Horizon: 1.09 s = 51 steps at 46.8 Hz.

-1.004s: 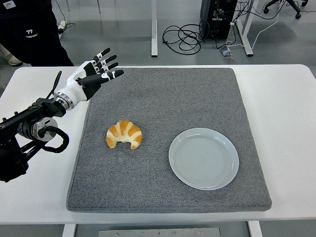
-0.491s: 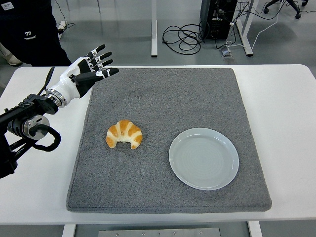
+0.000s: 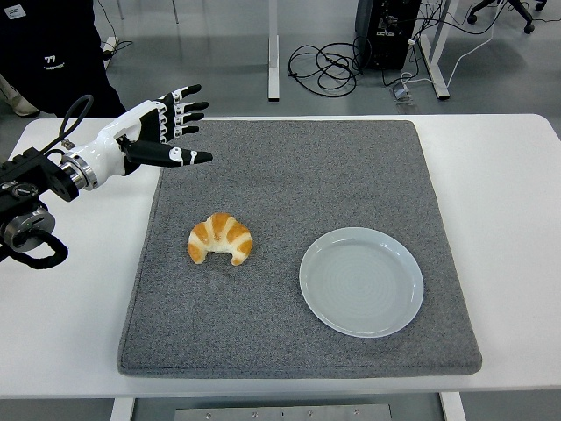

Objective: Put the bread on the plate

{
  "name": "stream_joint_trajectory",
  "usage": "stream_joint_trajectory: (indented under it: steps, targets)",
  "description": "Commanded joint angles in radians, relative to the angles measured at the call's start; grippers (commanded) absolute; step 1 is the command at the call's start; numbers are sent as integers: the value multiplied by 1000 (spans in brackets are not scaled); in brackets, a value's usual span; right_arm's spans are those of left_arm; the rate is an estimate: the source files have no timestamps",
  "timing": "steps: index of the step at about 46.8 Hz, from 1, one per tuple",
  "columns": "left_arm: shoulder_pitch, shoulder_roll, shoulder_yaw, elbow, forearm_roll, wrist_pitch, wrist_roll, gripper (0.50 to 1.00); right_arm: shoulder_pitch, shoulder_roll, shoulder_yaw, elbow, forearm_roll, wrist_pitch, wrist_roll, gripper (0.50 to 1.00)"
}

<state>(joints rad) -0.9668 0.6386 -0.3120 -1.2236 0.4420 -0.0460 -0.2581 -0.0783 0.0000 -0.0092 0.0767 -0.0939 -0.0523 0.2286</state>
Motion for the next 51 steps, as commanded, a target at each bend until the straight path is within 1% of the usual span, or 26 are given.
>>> stream_joint_trajectory:
  steps: [1, 8, 12, 16, 19, 24, 28, 34, 44, 51]
  targets:
    - [5, 24, -1, -39, 29, 0, -1, 960, 0, 0, 0, 0, -1, 0, 0, 1000]
    - [8, 78, 1, -106, 30, -2, -1, 960, 0, 0, 0, 0, 0, 0, 0, 1000]
    - [7, 107, 2, -123, 47, -9, -1, 960, 0, 0, 0, 0, 0, 0, 0, 1000]
    - [2, 136, 37, -125, 124, -9, -1, 960, 0, 0, 0, 0, 0, 0, 0, 1000]
    - [-1, 145, 62, -125, 199, -11, -3, 960, 0, 0, 0, 0, 0, 0, 0, 1000]
    - [7, 151, 68, -128, 271, -11, -3, 960, 0, 0, 0, 0, 0, 0, 0, 1000]
    - [8, 154, 73, -154, 279, -11, -3, 960, 0, 0, 0, 0, 0, 0, 0, 1000]
    - [0, 162, 114, -174, 305, -9, -3, 960, 0, 0, 0, 0, -1, 0, 0, 1000]
    - [2, 153, 123, -174, 486, -3, -3, 960, 0, 0, 0, 0, 0, 0, 0, 1000]
    - [-1, 141, 123, -174, 558, 3, -3, 960, 0, 0, 0, 0, 0, 0, 0, 1000]
